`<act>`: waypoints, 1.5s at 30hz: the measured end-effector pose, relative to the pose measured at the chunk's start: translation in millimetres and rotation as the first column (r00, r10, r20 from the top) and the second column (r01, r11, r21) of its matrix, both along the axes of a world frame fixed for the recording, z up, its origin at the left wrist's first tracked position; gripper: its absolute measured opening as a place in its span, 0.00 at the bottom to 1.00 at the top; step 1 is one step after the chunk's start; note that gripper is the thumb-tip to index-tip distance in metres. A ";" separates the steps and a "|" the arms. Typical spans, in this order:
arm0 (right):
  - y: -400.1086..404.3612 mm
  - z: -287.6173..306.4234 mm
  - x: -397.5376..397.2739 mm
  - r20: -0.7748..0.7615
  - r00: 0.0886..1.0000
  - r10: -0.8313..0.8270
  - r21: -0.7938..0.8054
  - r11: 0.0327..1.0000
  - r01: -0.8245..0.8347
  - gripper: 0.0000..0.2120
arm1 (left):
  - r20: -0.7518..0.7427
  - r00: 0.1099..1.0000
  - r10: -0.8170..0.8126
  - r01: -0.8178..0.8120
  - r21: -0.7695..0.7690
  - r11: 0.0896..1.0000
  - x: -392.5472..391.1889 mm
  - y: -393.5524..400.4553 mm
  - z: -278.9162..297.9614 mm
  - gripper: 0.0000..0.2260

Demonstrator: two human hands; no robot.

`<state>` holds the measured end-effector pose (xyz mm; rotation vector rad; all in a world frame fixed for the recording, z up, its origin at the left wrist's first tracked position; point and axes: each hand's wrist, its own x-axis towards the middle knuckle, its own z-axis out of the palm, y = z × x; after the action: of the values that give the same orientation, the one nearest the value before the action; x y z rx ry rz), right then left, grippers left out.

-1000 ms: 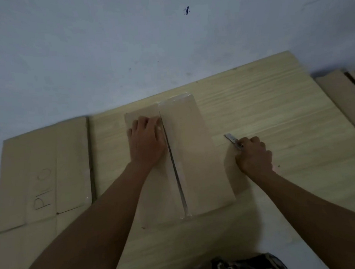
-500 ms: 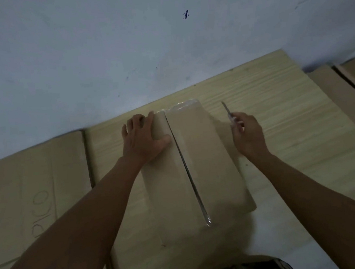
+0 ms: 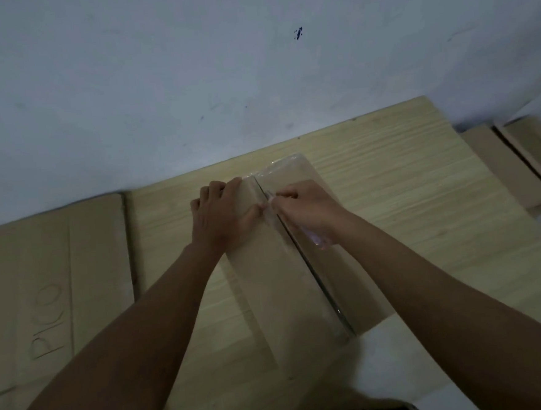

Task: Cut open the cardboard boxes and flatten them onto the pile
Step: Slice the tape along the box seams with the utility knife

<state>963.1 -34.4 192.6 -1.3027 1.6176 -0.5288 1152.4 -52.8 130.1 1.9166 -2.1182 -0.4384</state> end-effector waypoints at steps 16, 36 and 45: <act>-8.2 5.2 9.7 -0.437 0.880 0.184 -0.020 0.977 -0.214 0.10 | -0.082 0.996 0.019 -0.034 -0.185 0.982 -1.3 -2.5 -16.7 0.25; -8.0 32.8 35.6 -0.482 0.821 0.307 0.155 0.952 -0.265 0.17 | -0.065 0.998 -0.005 -0.013 -0.273 0.962 -5.9 -3.2 -27.0 0.22; 5.1 57.6 52.5 -0.612 0.700 0.369 0.181 0.926 -0.331 0.15 | -0.066 0.998 -0.008 -0.009 -0.252 0.968 -8.3 -0.6 -26.7 0.23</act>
<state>1015.6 -29.3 250.3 -1.8211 1.8215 0.2436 1144.1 -53.4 103.4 1.7351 -2.0213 -0.2159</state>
